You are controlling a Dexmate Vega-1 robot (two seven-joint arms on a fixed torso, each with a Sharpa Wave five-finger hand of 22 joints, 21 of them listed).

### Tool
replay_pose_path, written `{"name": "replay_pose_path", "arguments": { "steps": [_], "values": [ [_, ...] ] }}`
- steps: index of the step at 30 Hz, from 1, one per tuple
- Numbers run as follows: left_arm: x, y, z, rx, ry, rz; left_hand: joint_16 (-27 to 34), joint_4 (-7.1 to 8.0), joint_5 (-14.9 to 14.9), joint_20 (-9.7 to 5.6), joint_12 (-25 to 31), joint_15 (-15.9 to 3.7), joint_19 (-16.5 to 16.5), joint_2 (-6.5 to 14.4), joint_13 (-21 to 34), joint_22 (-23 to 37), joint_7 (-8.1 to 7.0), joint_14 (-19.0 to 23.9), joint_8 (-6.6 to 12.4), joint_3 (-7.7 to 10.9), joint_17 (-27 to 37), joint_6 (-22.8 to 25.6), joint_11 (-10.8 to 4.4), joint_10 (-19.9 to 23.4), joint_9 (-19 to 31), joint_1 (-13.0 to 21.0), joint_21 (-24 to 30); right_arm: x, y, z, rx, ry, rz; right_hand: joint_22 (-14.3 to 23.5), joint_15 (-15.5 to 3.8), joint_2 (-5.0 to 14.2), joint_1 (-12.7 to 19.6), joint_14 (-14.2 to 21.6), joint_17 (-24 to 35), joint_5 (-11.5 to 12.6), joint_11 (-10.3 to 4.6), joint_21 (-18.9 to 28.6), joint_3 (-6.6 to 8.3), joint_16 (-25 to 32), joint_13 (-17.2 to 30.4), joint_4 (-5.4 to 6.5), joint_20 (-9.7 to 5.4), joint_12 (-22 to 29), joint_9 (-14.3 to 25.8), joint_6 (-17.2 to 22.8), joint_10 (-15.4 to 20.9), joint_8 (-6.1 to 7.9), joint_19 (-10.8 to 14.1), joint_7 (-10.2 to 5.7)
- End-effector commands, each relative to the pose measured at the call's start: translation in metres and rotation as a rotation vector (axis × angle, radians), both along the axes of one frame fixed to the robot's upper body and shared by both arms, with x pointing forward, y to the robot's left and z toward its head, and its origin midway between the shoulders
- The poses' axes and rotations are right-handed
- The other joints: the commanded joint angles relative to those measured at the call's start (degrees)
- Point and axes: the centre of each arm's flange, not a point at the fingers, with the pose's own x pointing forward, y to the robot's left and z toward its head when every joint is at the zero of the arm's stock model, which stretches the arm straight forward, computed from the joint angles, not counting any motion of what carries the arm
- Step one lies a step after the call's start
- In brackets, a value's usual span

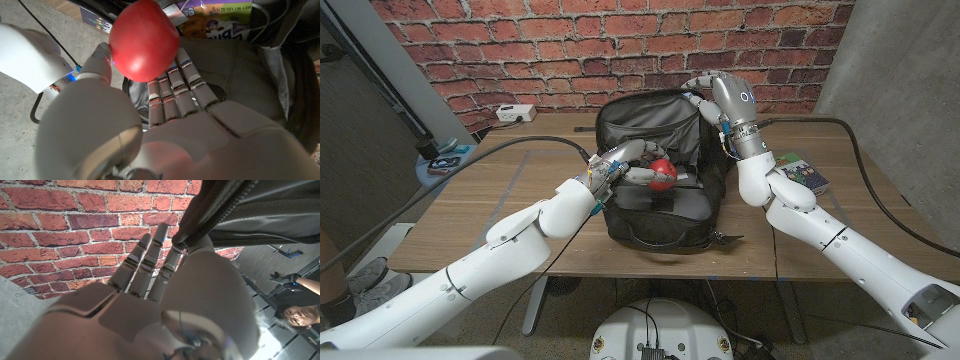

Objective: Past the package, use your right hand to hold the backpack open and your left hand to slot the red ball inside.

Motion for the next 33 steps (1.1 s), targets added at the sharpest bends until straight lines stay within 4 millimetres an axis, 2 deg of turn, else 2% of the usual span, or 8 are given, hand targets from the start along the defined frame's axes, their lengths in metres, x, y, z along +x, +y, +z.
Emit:
{"name": "replay_pose_path", "arguments": {
  "steps": [1,10,15,22,25,29,30,33],
  "values": [
    [0.008,-0.001,0.001,0.023,0.003,0.002,-0.23,0.24,0.44,0.04,-0.04,-2.77,-0.26,6.0,9.69,0.09,-3.24,2.37,2.79,0.37,0.32,2.95,-6.02,6.29,4.87,5.7,0.38,-0.002,0.0,-0.004,0.008,0.008,-0.006,0.14,-6.84,0.88,0.48,0.29,0.06,0.14,-0.54,0.18,-0.44,-0.11,0.21,-0.19,-7.67,-0.13,0.19,0.42,0.47,0.33,-0.02,-0.22],
    [0.013,0.007,-0.002,0.022,0.013,0.005,-0.92,0.36,0.44,0.22,-1.57,-2.27,-1.26,5.91,9.1,0.08,-2.91,1.14,2.08,0.19,0.49,1.25,-5.31,4.09,4.68,5.45,0.2,-0.005,0.006,-0.003,0.003,0.011,-0.008,0.14,-6.84,0.86,0.5,0.28,0.06,0.14,-0.55,0.17,-0.46,-0.13,0.31,-0.19,-7.7,-0.15,0.21,0.38,0.47,0.28,-0.04,-0.27],
    [0.014,0.009,-0.003,0.022,0.026,-0.002,-2.45,0.58,0.36,0.55,-3.34,-1.32,-2.34,5.31,8.08,0.09,-3.29,-1.13,1.0,0.03,0.06,-0.81,-4.98,2.06,4.27,4.65,0.0,-0.005,0.008,-0.004,0.003,0.013,-0.008,0.14,-6.85,0.86,0.51,0.2,-0.01,0.14,-0.54,0.17,-0.47,-0.2,0.23,-0.19,-7.69,-0.19,0.21,0.4,0.59,0.27,-0.03,-0.24],
    [0.016,0.009,-0.003,0.04,0.046,-0.01,-4.84,1.15,-0.04,1.14,-6.81,0.48,-3.75,4.65,6.25,0.09,-3.76,-4.64,-1.54,-0.3,-1.2,-5.22,-3.31,-1.75,3.25,2.68,-0.26,-0.005,0.009,-0.008,0.017,0.013,-0.009,0.14,-6.84,0.89,0.5,0.28,0.05,0.13,-0.54,0.17,-0.49,-0.14,0.31,-0.17,-7.69,-0.22,0.22,0.39,0.55,0.24,-0.03,-0.26],
    [0.016,0.009,-0.003,0.05,0.054,-0.011,-5.52,1.26,-0.25,1.34,-8.05,0.79,-4.32,4.35,5.68,0.08,-3.61,-5.79,-2.24,-0.49,-1.63,-6.35,-3.13,-3.25,2.93,2.08,-0.41,-0.006,0.008,-0.009,0.016,0.014,-0.01,0.14,-6.84,0.89,0.5,0.3,0.06,0.13,-0.54,0.18,-0.49,-0.13,0.33,-0.16,-7.69,-0.22,0.23,0.47,0.54,0.26,-0.02,-0.23],
    [0.018,0.01,-0.003,0.058,0.084,-0.018,-6.7,1.57,-0.88,1.67,-10.86,2.6,-5.37,3.78,4.31,0.1,-3.13,-8.14,-4.0,-1.09,-2.49,-9.21,-1.98,-6.46,2.18,0.54,-0.68,-0.006,0.007,-0.011,0.015,0.016,-0.008,0.14,-6.84,0.87,0.49,0.34,0.09,0.13,-0.53,0.18,-0.51,-0.1,0.39,-0.16,-7.69,-0.19,0.23,0.44,0.63,0.24,-0.02,-0.19],
    [0.018,0.01,-0.003,0.064,0.096,-0.021,-7.55,1.6,-1.22,1.88,-12.53,4.02,-6.07,3.56,3.53,0.13,-2.58,-10.21,-5.07,-1.37,-3.0,-10.93,-1.43,-8.62,1.77,-0.05,-0.87,-0.007,0.006,-0.011,0.019,0.017,-0.01,0.14,-6.84,0.88,0.5,0.33,0.09,0.13,-0.54,0.18,-0.51,-0.11,0.39,-0.16,-7.69,-0.18,0.23,0.49,0.67,0.25,-0.02,-0.18],
    [0.019,0.009,-0.004,0.073,0.114,-0.025,-8.44,1.96,-1.82,2.17,-14.03,5.21,-6.9,2.95,2.57,0.17,-2.51,-12.56,-6.43,-2.07,-3.79,-13.12,-0.64,-9.86,1.26,-1.52,-1.11,-0.007,0.006,-0.012,0.024,0.019,-0.012,0.14,-6.84,0.88,0.49,0.33,0.07,0.13,-0.54,0.18,-0.52,-0.12,0.34,-0.15,-7.68,-0.22,0.24,0.42,0.69,0.22,-0.01,-0.12]
  ]
}}
